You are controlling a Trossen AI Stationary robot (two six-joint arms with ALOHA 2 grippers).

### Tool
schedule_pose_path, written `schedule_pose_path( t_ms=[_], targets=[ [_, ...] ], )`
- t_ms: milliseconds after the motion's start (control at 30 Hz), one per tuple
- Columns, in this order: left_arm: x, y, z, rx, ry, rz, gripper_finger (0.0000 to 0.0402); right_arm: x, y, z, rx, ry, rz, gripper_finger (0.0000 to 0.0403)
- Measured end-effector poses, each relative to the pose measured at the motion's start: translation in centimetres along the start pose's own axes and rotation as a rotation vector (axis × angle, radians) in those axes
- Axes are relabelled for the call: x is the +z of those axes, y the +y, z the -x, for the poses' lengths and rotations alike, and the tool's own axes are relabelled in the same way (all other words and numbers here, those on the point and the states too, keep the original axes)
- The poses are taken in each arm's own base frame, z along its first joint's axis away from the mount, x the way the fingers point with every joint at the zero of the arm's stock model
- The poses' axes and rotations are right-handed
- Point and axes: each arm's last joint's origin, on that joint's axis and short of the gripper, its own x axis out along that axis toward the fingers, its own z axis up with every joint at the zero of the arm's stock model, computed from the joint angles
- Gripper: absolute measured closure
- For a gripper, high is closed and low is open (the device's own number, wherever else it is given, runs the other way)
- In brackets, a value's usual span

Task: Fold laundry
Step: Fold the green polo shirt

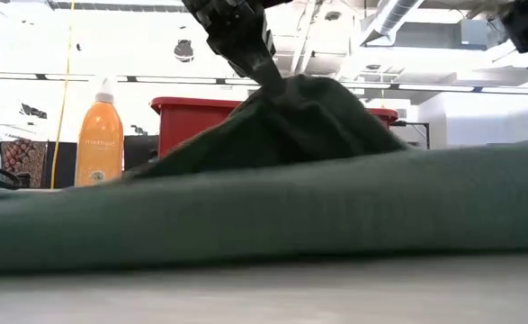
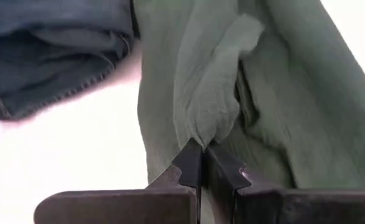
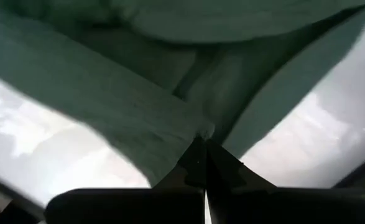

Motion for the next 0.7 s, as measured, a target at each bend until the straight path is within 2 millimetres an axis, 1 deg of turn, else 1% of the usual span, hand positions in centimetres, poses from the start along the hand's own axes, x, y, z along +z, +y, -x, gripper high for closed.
schedule_pose_path(
  t_ms=[100,200,467,567,700],
  targets=[
    [-0.1,0.0,0.0,-0.016,0.012,0.016,0.0401,0.6,-0.4,0.0,-0.039,0.0,0.0,0.0384],
    [-0.3,-0.1,0.0,-0.03,0.027,0.026,0.0401,0.8,-0.4,0.0,-0.038,0.028,0.025,0.0384],
    [-0.4,-0.1,0.1,-0.051,0.039,0.043,0.0401,0.7,-0.4,0.0,-0.044,0.058,0.037,0.0381],
    [-0.4,-0.3,0.1,-0.086,0.038,0.042,0.0401,0.9,-0.7,0.0,-0.066,0.054,0.029,0.0362],
    [-0.4,-0.6,0.1,-0.16,0.038,0.046,0.0401,1.4,-0.8,0.0,-0.083,0.054,0.015,0.0318]
  ],
)
